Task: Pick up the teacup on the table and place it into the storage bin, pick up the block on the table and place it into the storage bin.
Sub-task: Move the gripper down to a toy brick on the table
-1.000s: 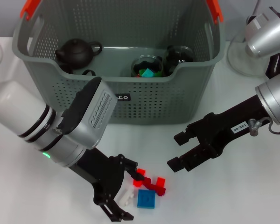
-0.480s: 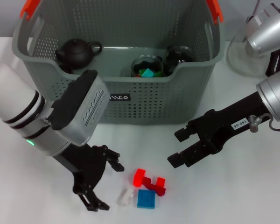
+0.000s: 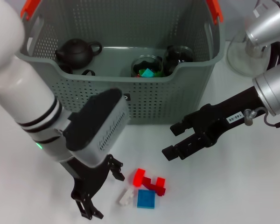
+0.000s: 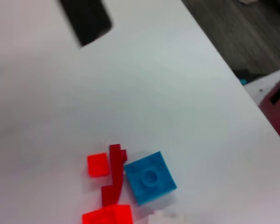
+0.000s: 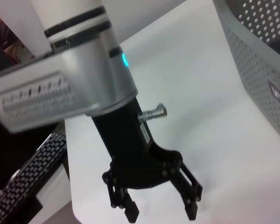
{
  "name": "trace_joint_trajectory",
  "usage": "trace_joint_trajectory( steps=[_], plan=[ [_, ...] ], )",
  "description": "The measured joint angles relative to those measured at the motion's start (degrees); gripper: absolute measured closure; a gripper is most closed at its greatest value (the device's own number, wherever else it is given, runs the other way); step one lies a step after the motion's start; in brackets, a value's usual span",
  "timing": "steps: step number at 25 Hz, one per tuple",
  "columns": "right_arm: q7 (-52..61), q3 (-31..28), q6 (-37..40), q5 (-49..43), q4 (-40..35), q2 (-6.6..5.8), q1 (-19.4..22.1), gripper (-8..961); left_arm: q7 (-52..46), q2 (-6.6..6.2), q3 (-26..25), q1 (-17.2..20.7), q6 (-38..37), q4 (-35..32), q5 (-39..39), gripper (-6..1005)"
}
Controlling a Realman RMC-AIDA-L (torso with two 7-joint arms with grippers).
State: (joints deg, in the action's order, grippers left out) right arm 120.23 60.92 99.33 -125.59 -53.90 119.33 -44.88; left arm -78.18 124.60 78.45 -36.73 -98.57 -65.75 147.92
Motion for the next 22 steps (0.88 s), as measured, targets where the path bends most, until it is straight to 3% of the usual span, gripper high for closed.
trace_joint_trajectory(
  steps=[18,22],
  plan=[
    [0.01,-0.01,-0.42,-0.03,0.27,-0.12,-0.14,15,-0.93,0.19,8.22,-0.94,4.71,0.60,-0.96,36],
    [-0.02,-0.01,-0.44,-0.03,0.29,-0.21,0.01,15,-1.18,0.20,9.38,-1.23,6.18,1.82,-1.42,107]
  ],
)
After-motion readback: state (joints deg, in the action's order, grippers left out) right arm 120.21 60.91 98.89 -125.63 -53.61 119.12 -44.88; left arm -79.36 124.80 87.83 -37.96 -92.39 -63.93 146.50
